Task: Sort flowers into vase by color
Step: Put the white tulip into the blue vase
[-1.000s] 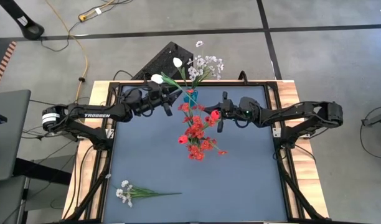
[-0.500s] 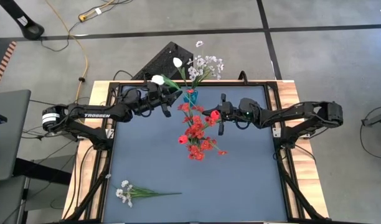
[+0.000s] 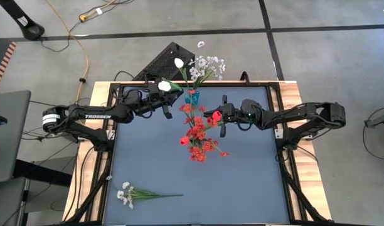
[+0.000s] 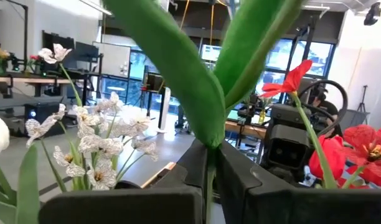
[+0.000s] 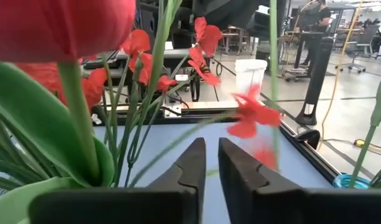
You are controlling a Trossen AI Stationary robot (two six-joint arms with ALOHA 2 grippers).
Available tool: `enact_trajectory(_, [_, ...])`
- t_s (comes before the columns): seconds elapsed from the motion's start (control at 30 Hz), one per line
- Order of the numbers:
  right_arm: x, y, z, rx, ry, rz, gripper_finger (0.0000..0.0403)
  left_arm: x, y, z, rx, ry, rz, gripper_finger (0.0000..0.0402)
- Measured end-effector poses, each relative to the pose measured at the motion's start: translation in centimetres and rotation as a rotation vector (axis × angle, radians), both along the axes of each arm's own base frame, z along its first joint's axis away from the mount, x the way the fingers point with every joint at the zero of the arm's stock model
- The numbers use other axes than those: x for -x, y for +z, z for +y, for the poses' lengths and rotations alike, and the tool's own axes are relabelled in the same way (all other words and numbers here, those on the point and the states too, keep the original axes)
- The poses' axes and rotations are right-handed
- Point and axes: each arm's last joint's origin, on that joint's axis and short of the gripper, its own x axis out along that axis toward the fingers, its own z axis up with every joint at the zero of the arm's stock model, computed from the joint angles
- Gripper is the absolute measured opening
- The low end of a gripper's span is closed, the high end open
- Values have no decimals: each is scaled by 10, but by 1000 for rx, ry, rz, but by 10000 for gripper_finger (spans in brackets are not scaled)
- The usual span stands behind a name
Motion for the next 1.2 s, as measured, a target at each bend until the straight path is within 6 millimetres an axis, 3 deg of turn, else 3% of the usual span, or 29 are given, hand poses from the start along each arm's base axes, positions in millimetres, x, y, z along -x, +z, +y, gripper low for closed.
enact_trajectory(0.33, [3, -1, -4, -52, -28, 31, 168, 0, 0, 0, -46, 11, 27, 1])
enact_trajectory(0.57, [19, 0, -9, -92, -76, 162, 237, 18, 7, 9, -102, 84, 112, 0])
enact_trajectory(0.93, [31, 1, -5, -143, -80, 250, 244, 34, 2, 49, -168, 251, 179, 0])
enact_trajectory(1.2, [29, -2, -6, -161, -86, 263, 244, 37, 0, 61, -165, 178, 129, 0])
